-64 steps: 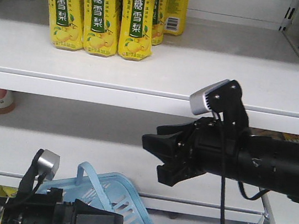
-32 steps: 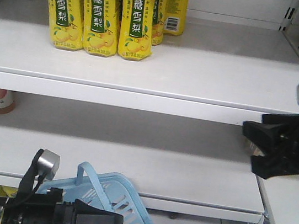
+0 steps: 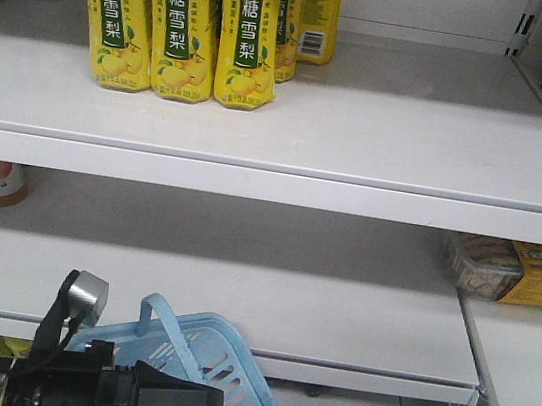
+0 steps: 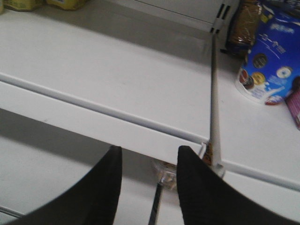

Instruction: Place coke in basket with both arms

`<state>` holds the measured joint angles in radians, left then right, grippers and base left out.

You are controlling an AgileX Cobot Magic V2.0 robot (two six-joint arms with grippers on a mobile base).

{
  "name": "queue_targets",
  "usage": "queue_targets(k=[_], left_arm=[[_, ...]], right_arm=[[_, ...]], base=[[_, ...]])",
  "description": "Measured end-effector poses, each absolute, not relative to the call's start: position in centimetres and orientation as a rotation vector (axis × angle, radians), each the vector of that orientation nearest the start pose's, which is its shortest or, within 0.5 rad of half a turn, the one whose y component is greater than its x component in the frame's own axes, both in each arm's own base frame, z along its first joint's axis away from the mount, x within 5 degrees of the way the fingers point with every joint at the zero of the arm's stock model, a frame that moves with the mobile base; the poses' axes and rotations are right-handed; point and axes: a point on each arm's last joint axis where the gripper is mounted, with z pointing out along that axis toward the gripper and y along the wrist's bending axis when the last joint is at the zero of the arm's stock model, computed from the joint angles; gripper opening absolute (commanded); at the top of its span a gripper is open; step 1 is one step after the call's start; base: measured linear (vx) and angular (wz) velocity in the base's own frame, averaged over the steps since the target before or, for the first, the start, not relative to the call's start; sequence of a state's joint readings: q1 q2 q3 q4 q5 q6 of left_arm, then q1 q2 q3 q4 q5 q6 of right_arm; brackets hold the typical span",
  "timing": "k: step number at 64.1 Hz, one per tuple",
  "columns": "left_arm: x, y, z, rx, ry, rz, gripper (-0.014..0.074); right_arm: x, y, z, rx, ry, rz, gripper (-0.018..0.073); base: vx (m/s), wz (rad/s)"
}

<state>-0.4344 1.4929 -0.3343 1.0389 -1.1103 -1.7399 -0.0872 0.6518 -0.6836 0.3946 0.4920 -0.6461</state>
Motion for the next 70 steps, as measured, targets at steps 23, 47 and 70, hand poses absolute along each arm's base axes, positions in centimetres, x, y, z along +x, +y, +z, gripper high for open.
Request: queue_targets(k=[23, 47, 70], left_arm=[[16.2, -15.3, 18.2, 0.03, 2.189, -1.782, -0.0006], [16.2, -15.3, 18.2, 0.031, 2.189, -1.782, -0.0006], [16.2, -15.3, 18.2, 0.031, 2.189, -1.782, -0.0006]], right_arm=[[9.3, 0.0, 28.4, -0.202, 1.797, -0.153, 0.0277], [7.3, 0.5, 24.5, -0.116, 1.761, -0.052, 0.0277], [7.2, 0.7, 23.4, -0.131, 1.819, -0.019, 0.0222]], base=[[0.0, 0.0], [0.0, 0.0], [0.0, 0.0]])
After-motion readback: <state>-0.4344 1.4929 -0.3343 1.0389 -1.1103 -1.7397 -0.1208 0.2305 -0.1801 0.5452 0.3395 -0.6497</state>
